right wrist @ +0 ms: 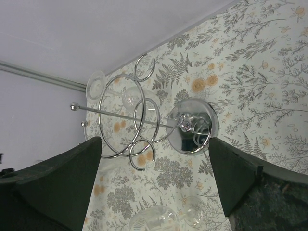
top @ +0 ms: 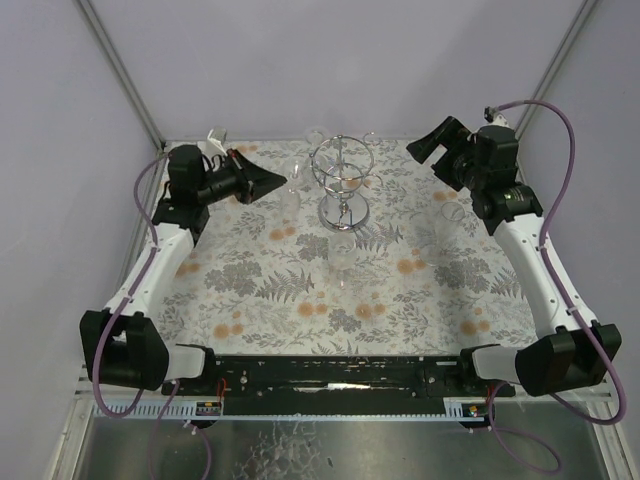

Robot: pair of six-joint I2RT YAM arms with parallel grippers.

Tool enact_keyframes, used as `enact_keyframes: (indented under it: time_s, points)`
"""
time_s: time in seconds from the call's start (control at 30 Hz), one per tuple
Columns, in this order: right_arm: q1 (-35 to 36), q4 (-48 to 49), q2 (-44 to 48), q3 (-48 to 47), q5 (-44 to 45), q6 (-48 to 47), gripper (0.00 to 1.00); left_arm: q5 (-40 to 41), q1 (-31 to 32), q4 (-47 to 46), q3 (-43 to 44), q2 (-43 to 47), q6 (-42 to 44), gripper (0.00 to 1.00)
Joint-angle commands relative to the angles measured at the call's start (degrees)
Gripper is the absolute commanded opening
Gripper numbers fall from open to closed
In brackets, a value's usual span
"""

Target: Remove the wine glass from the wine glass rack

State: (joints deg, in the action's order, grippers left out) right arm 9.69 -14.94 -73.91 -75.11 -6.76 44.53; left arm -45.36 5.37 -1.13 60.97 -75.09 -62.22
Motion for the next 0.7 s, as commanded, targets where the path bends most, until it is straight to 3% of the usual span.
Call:
enact_keyframes:
  time_s: [0.0, 0.2, 0.37, 0.5, 0.67]
  points:
    - [-0.2, -0.3, -1.2, -5.9, -1.8, -2.2, 0.99, -2.1, -0.5, 5.9, 11.8, 1.6, 14.4, 0.0]
    - [-0.8, -5.3, -5.8, -14.1, -4.6, -3.8, 0.99, -2.7, 0.4, 14.2, 29.8, -1.3, 34.1, 0.0]
    - [-3.5, -9.1, -10.9, -22.6, -10.8, -3.5, 0.99, 1.8, 9.1, 25.9, 40.5, -4.7, 57.2, 0.0]
    - [-6.8, -10.3, -13.3, -27.3, -16.7, -3.2, 0.99, 8.9, 19.4, 32.3, 42.5, -5.2, 74.8, 0.0]
    - [-11.8, -7.7, -12.8, -26.6, -27.3, 0.0, 0.99, 17.1, 29.9, 33.6, 37.7, -3.9, 92.0, 0.0]
